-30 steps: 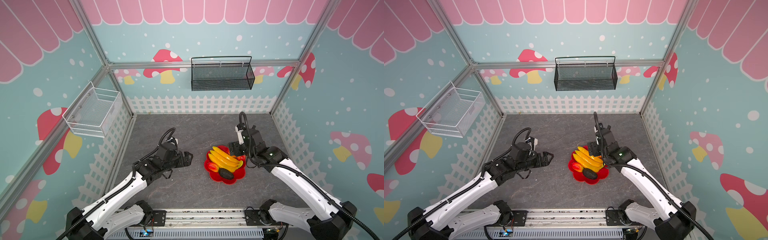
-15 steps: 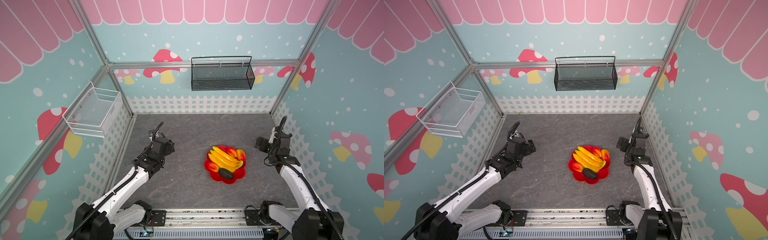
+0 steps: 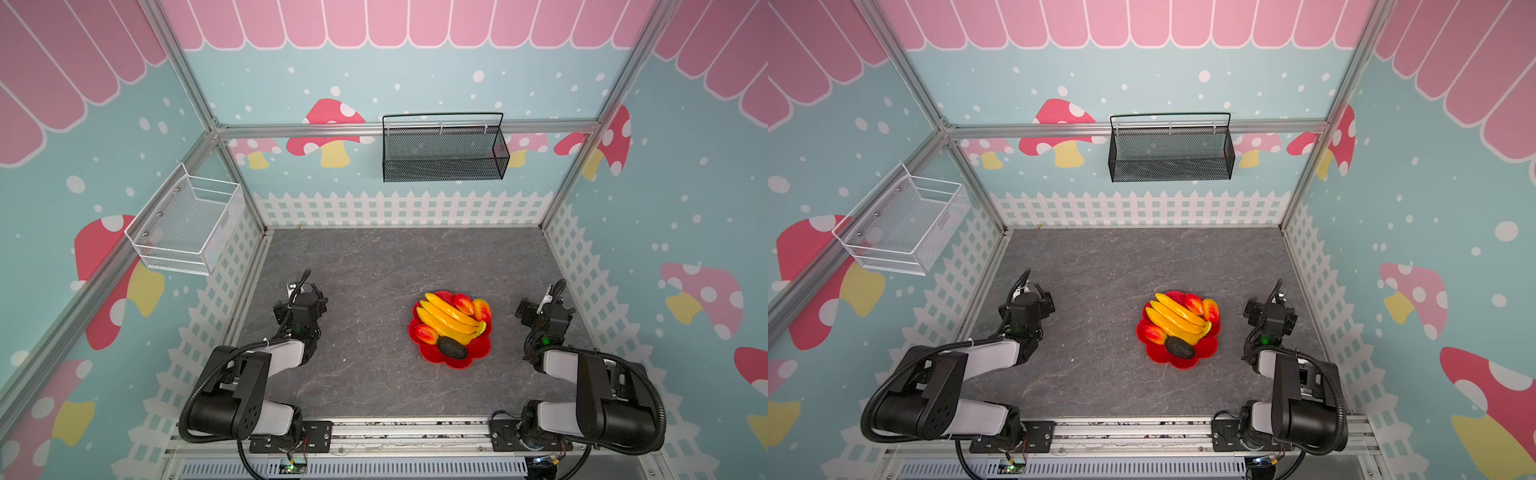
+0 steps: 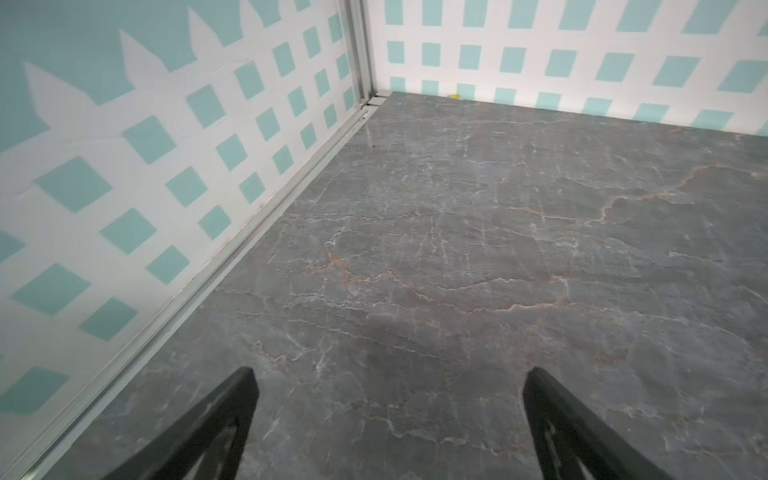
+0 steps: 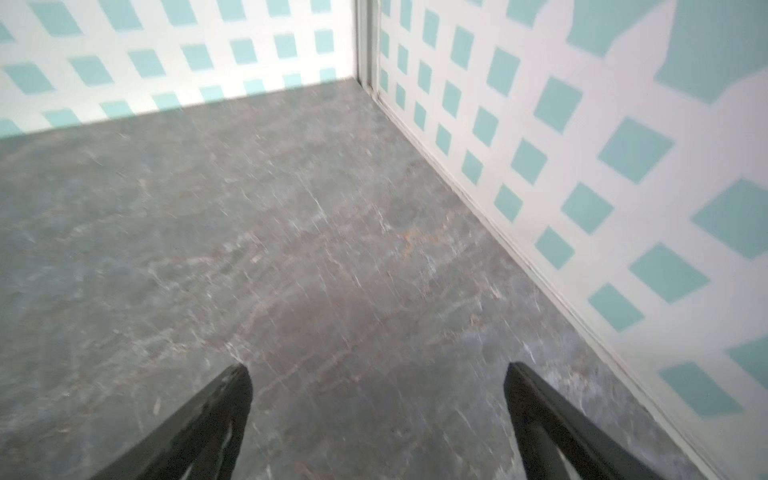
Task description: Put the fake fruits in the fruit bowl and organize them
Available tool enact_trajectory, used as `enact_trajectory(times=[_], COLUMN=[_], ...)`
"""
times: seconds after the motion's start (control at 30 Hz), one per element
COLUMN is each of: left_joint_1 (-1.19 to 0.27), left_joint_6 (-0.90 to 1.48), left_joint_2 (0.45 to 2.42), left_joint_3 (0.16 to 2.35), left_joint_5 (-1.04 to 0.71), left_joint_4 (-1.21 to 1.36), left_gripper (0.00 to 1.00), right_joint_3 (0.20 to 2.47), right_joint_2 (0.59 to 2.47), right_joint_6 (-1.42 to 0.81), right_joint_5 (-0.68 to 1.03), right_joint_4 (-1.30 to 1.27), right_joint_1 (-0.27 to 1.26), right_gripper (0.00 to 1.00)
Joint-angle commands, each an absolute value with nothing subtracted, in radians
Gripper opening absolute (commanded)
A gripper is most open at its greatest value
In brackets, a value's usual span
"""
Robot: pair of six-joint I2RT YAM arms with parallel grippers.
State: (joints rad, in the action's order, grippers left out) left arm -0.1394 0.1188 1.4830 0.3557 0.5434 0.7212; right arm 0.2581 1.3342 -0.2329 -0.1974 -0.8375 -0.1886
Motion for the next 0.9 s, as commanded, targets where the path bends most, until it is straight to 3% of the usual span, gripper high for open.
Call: enact_trajectory(times=[0.0,0.07,0.3,0.33,0.47,0.87], left_joint_1=[-0.133,-0.125,-0.124,-0.124,-0.121,-0.112], left_joint_6=[0.005,0.033,0.021,0.034,0.035,0.037], left_joint_2=[1.579,1.523,1.560,1.541,1.545,1.548], left_joint_3=[0.289,0.306,0.315,0.330,0.349,0.359], left_joint_5=[0.446,0.412,0.443,0.443,0.438,0.431], left_joint_4=[1.166,1.046,1.081,1.020,0.987,0.972], left_gripper=[1.00,1.00,1.00,1.00,1.00,1.00], right_joint_3=[0.159,0.162,0.099,0.131,0.200,0.154], right_joint_2=[1.301,1.305,1.551,1.499,1.512,1.509], right_joint_6=[-0.227,-0.152,0.009,-0.003,-0.031,-0.049], right_joint_5=[-0.055,-0.088,-0.190,-0.211,-0.235,-0.272], right_joint_4=[-1.135,-1.147,-1.573,-1.427,-1.286,-1.376], right_joint_1=[-0.161,-0.119,0.027,0.035,0.029,0.022], right_gripper=[0.98,0.98,0.98,0.98,0.98,0.98])
